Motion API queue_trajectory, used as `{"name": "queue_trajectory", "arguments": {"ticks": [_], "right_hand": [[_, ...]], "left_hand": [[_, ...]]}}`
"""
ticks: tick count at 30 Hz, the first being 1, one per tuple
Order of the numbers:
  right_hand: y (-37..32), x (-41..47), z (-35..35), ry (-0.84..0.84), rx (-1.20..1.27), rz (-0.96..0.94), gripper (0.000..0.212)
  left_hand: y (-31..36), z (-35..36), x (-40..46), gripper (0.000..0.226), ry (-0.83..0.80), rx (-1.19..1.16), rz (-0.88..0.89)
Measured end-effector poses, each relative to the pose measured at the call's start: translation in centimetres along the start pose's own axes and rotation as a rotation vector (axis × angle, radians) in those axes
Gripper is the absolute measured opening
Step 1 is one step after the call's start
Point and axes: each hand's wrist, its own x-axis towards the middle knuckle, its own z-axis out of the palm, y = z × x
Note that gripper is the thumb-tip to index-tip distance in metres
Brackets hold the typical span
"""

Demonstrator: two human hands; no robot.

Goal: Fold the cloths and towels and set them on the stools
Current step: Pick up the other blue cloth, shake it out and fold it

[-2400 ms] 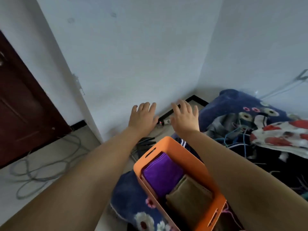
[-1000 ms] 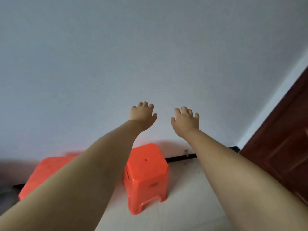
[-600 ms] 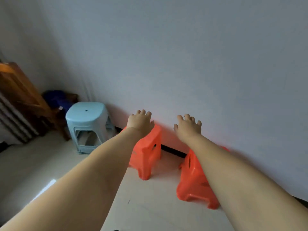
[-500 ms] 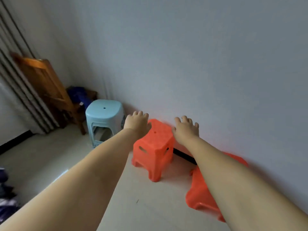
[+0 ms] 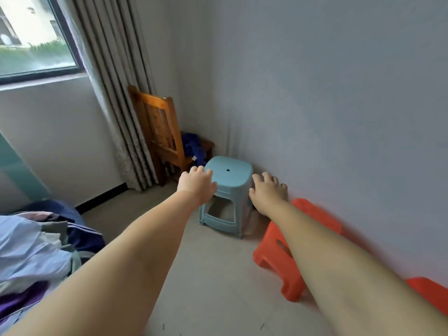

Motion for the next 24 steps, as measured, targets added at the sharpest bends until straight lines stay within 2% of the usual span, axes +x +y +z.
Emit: {"name": "queue_trajectory", "arguments": {"ticks": [3, 9, 17, 24], "right_hand": [[-3.3, 3.1, 0.2, -0.009, -0.027, -0.021, 0.043], [-6.6, 9.6, 1.3, -0.037, -0.088, -0.076, 0.046], [-7.3, 21.8, 1.0, -0.018, -0.097, -0.154, 0.041], [-7.5, 32.7, 2.4, -0.092, -0.106, -0.190, 0.040]], "left_hand": [[-3.8, 0.3, 1.8, 0.042, 0.003, -0.008, -0.041], [-7.0, 2.1, 6.3, 0.041, -0.005, -0.026, -0.071], [-9.4, 2.7, 16.9, 0.042, 0.035, -0.017, -0.116], [-11.2, 4.0, 27.0, 0.040, 0.020, -0.070, -0.150]]}}
